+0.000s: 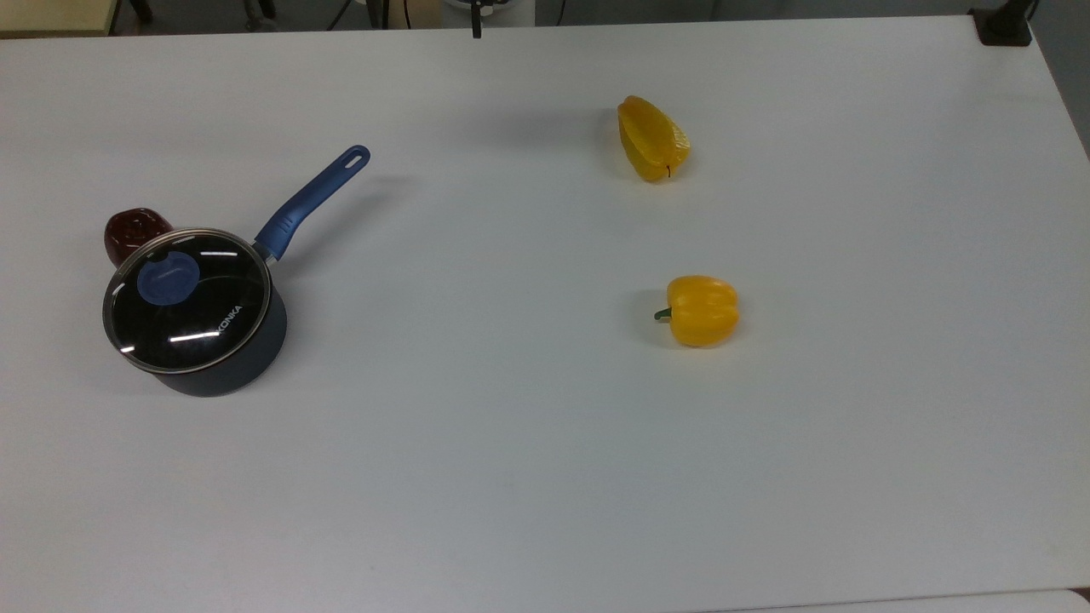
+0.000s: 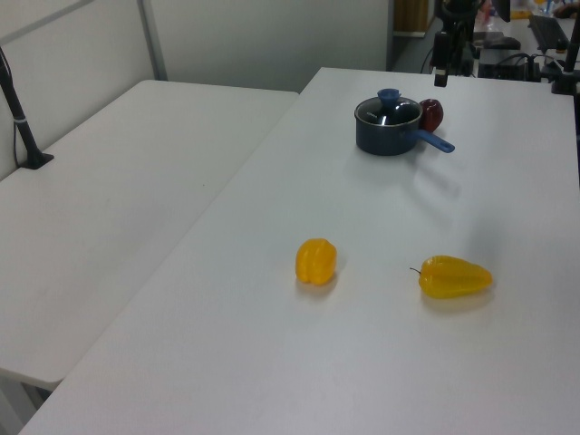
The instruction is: Open lid
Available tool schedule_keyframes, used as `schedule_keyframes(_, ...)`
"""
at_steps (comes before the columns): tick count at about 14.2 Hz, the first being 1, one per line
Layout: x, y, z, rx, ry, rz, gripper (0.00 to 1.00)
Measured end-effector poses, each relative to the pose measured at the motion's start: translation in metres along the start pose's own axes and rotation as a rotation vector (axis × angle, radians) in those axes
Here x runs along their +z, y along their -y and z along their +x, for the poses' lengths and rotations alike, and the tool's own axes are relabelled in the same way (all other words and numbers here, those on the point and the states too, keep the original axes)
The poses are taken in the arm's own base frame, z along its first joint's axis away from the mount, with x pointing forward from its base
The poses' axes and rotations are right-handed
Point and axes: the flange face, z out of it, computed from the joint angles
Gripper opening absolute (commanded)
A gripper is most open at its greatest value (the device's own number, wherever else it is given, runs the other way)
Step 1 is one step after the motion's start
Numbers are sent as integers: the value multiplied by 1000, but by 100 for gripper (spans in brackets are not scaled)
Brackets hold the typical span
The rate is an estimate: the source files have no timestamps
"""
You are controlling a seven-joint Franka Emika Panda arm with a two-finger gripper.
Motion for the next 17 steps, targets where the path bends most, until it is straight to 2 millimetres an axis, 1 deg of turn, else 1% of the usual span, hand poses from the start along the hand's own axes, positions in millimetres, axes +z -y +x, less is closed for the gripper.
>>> schedule_keyframes(5,-2,-3,0,3,-3,0,100)
schedule_keyframes(7,-8,-12,2,21,-16,1,100)
schedule_keyframes(10,-17,-46,12,82,-40,0,100)
schedule_keyframes(12,-15,-70,25,141,-51,0,100)
schedule_keyframes(15,3,-110,56,240,-125,2,100)
schedule_keyframes(17,24,-141,75,299,-180,1,100)
